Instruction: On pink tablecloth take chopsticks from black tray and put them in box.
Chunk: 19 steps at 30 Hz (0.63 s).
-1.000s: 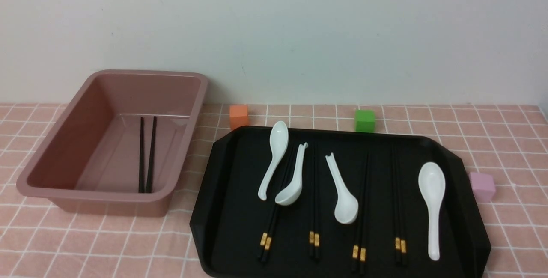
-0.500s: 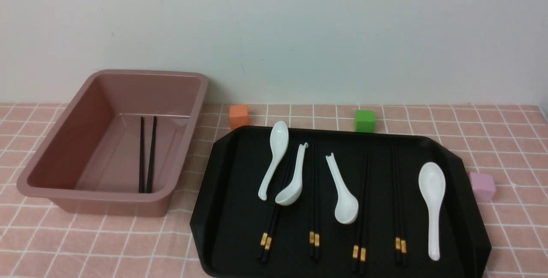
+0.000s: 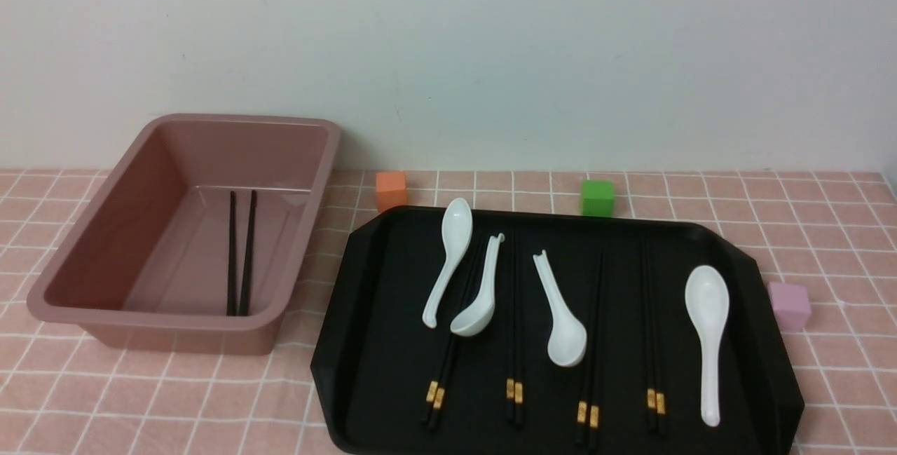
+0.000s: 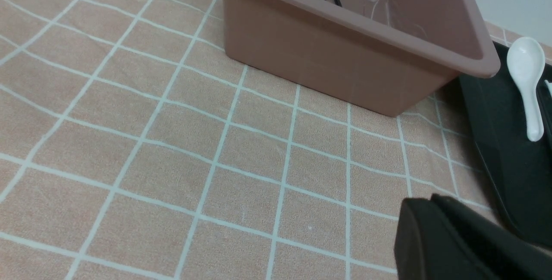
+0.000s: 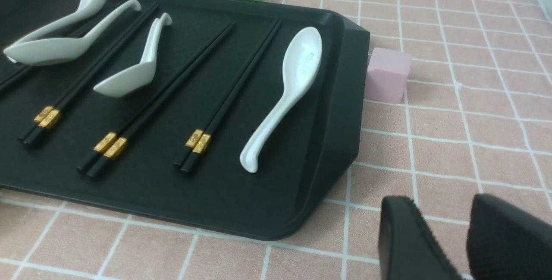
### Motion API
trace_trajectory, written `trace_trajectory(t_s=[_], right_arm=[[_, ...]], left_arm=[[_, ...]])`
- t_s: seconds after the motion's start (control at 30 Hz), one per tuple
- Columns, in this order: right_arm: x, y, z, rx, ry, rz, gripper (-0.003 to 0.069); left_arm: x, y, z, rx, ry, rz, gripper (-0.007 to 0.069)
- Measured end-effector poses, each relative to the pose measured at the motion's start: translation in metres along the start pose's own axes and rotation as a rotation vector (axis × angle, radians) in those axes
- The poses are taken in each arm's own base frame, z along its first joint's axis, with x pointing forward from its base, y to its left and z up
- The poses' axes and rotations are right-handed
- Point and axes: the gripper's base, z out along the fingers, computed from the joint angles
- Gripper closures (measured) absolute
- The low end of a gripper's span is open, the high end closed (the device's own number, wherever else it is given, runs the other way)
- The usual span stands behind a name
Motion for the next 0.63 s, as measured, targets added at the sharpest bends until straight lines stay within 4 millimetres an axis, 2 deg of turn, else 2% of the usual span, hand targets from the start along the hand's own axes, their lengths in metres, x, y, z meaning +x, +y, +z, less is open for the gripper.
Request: trace_trajectory(t_s=[0.63], right_arm=[[0.0, 0.0, 0.0, 0.0, 0.0, 0.0, 0.0419]], left_arm=[[0.0, 0.0, 0.0, 0.0, 0.0, -0.001, 0.0583]])
